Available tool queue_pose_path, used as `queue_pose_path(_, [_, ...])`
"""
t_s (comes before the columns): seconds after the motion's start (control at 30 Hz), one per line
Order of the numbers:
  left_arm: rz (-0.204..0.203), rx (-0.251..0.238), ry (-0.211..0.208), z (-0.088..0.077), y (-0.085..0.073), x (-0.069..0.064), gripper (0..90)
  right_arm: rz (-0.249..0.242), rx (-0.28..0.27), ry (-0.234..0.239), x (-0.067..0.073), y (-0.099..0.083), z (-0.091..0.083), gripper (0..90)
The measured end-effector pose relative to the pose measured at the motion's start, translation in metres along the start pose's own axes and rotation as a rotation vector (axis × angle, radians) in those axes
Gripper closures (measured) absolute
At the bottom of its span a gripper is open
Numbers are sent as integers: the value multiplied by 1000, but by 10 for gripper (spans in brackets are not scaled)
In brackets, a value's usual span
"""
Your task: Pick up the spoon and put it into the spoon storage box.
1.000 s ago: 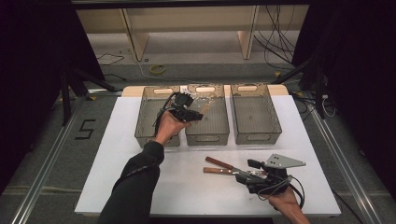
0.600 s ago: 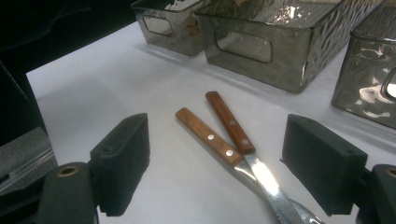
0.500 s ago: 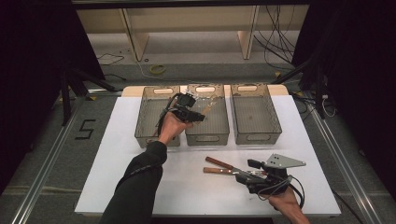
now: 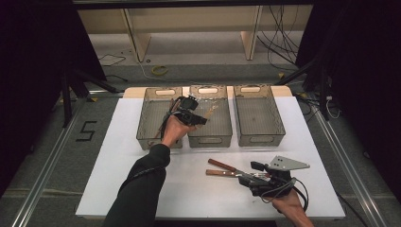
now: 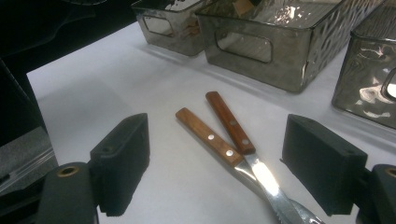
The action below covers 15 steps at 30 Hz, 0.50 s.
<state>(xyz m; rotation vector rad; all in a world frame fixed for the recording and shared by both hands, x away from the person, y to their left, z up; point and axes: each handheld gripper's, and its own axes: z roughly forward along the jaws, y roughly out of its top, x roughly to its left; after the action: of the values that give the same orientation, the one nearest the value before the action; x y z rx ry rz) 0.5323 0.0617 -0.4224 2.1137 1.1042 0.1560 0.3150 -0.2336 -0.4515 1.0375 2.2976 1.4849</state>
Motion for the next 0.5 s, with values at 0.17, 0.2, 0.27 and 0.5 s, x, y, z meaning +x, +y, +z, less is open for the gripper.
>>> queue_pose_path(0.17, [-37, -14, -11, -3, 2, 2, 569, 0, -1, 0, 0, 0, 0, 240])
queue_pose_path(0.2, [-42, -28, -13, -5, 3, 2, 541, 0, -1, 0, 0, 0, 0, 240])
queue_pose_path(0.27, [-45, -45, -27, -10, 3, 1, 486, -1, -1, -1, 0, 0, 0, 240])
queue_pose_path(0.5, [-8, -95, -63, -33, -5, -4, 329, -5, -2, -7, 0, 1, -1, 240])
